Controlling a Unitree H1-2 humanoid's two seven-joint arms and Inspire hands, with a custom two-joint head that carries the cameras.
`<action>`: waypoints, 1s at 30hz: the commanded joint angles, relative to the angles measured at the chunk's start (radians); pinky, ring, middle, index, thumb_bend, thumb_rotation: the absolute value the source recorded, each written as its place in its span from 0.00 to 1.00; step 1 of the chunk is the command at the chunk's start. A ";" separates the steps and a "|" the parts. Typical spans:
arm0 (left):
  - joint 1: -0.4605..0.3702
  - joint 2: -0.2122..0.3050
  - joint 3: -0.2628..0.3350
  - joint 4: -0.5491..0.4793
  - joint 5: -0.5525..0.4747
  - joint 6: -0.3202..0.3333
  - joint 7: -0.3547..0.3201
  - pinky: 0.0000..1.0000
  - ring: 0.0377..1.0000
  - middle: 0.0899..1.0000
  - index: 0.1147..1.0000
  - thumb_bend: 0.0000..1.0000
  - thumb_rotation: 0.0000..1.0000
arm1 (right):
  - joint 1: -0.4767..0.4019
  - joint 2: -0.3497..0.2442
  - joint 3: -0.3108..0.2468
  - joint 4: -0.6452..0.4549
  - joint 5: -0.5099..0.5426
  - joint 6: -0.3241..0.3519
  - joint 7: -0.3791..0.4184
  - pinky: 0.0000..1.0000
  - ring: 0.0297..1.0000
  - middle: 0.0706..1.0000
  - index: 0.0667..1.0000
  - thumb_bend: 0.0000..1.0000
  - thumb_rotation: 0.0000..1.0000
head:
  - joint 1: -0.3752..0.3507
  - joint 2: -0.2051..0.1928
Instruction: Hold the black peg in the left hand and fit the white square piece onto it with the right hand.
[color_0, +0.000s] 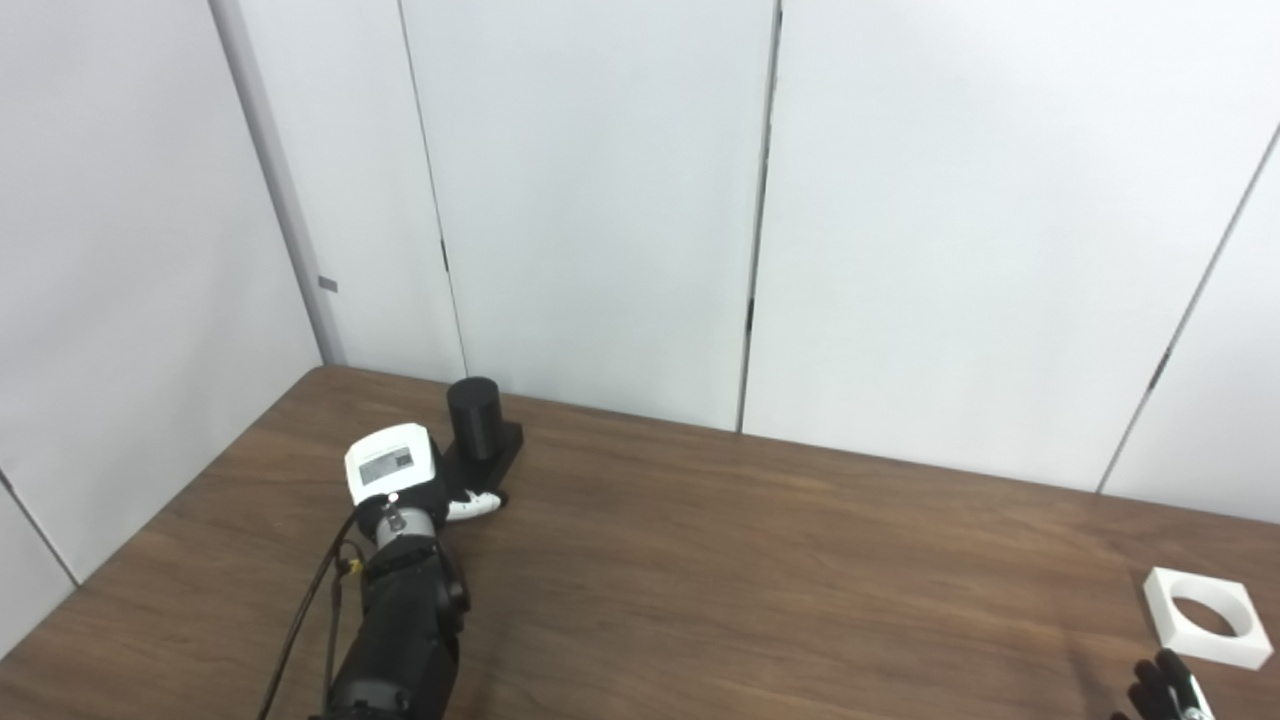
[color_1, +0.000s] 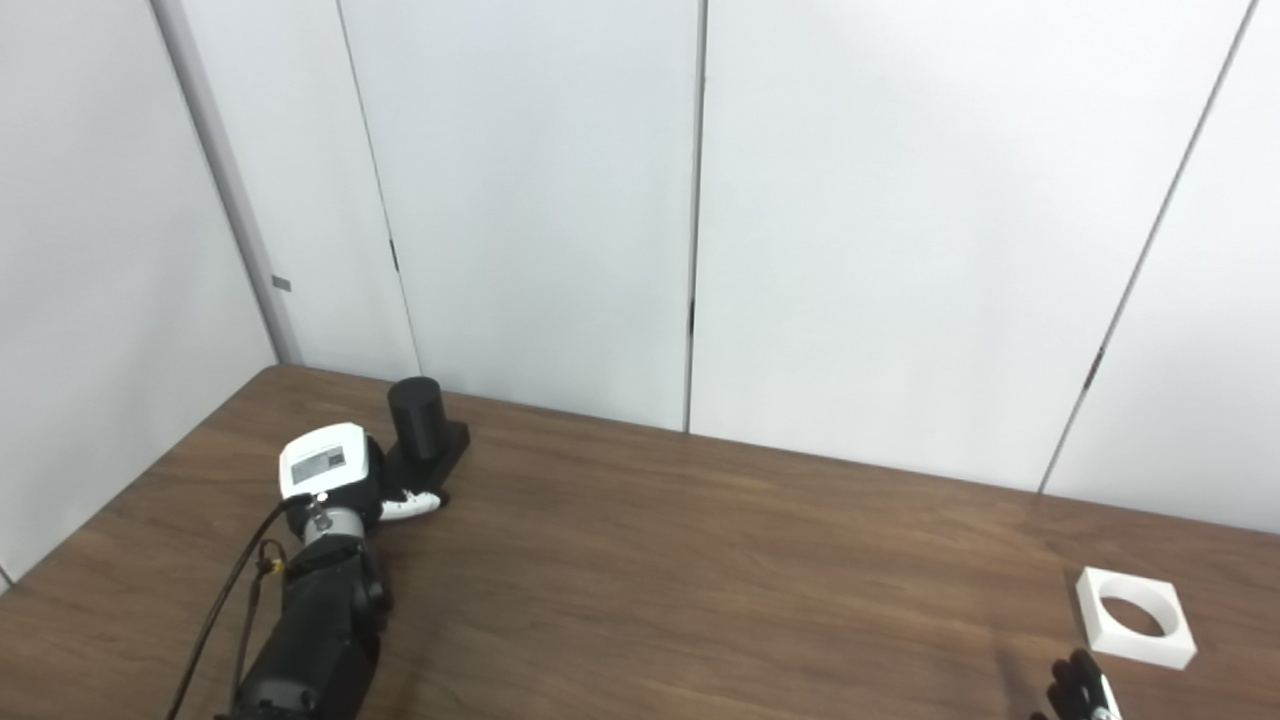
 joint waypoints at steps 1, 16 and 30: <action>-0.041 0.030 -0.004 -0.016 -0.001 0.002 0.037 0.87 0.90 0.82 0.55 0.66 0.37 | 0.037 0.036 0.007 0.016 0.003 -0.013 -0.004 0.96 0.99 0.98 1.00 0.59 0.98 | 0.000 0.000; -0.010 0.083 -0.095 -0.025 -0.205 0.002 0.147 0.82 0.85 0.76 0.42 0.51 0.05 | 0.038 0.037 0.007 0.010 0.004 -0.009 -0.007 0.95 0.99 0.98 0.99 0.57 0.95 | -0.003 0.006; 0.078 0.109 -0.162 -0.180 -0.387 -0.060 0.159 0.63 0.73 0.68 0.42 0.51 0.06 | 0.050 0.046 0.022 -0.019 -0.008 0.002 -0.017 0.93 1.00 1.00 0.99 0.55 0.95 | -0.070 0.037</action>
